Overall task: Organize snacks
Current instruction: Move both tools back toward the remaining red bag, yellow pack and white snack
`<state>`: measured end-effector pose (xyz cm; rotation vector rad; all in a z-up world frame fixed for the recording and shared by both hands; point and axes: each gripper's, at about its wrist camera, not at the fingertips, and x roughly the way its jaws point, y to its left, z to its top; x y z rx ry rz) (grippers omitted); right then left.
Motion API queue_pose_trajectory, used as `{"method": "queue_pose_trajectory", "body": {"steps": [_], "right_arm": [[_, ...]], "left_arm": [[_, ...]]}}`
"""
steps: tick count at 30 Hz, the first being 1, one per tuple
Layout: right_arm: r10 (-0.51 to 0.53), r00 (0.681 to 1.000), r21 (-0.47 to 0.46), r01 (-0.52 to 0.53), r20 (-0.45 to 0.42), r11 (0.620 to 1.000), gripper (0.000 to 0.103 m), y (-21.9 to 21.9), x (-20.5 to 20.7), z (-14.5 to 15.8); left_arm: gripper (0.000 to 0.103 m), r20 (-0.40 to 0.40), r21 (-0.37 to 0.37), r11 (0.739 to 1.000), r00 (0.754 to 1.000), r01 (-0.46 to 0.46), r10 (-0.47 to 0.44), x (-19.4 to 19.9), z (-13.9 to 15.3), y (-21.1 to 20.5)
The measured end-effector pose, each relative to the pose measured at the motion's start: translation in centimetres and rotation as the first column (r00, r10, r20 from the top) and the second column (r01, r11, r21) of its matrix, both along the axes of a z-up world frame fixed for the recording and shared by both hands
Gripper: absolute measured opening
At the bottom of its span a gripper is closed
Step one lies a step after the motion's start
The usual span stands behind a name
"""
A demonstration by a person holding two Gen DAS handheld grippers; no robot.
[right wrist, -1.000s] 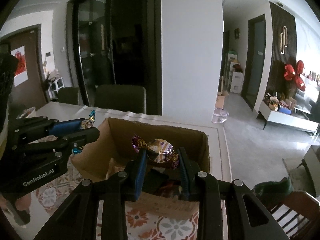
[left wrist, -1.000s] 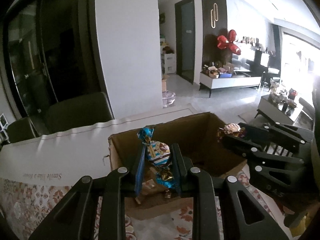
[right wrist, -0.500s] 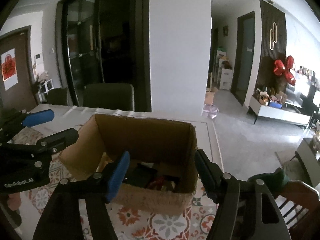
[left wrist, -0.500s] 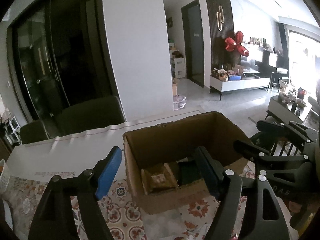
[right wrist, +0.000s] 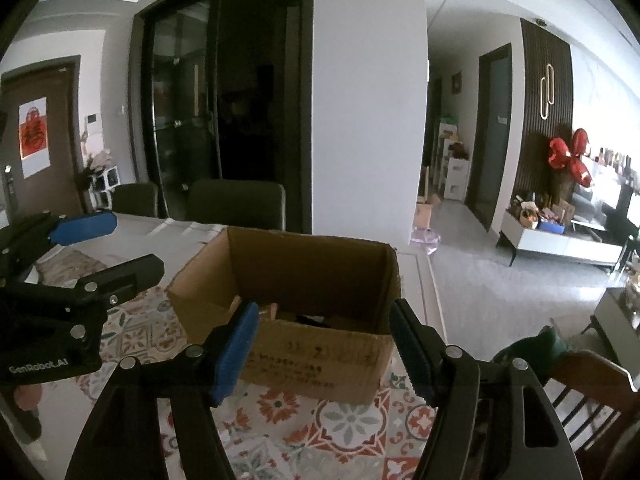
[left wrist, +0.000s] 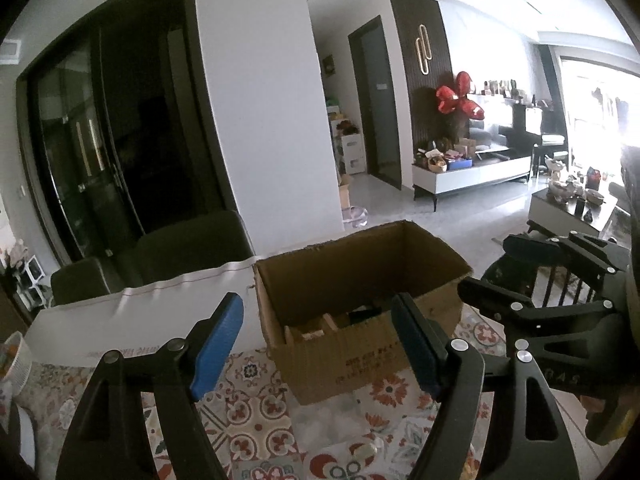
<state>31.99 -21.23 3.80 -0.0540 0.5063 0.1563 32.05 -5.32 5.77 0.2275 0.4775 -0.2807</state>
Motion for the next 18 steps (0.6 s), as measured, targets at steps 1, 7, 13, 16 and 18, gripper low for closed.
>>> {"method": "queue_pose_trajectory", "body": {"steps": [1, 7, 13, 16, 18], "right_arm": [[0.003, 1.000, 0.001, -0.003, 0.000, 1.000, 0.068, 0.1, -0.4, 0.0], [0.014, 1.000, -0.013, -0.014, -0.003, 1.000, 0.068, 0.5, -2.4, -0.4], [0.014, 1.000, -0.020, -0.014, -0.019, 1.000, 0.068, 0.8, -4.6, -1.5], [0.012, 0.999, -0.011, -0.013, -0.037, 1.000, 0.068, 1.0, -5.6, -2.3], [0.013, 0.999, -0.009, -0.014, -0.047, 1.000, 0.068, 1.0, -6.1, -2.7]], "left_arm": [[0.076, -0.003, -0.002, 1.000, 1.000, 0.004, -0.004, -0.4, -0.1, 0.1], [0.076, -0.015, 0.011, 1.000, 1.000, 0.021, -0.021, -2.5, -1.2, 0.7], [0.076, -0.038, 0.013, 0.999, 0.999, 0.029, -0.028, -4.6, -2.7, 1.1], [0.076, -0.048, 0.015, 1.000, 0.999, 0.026, -0.025, -5.5, -3.3, 1.1], [0.076, -0.052, 0.019, 0.999, 0.998, 0.025, -0.024, -6.2, -3.9, 1.1]]}}
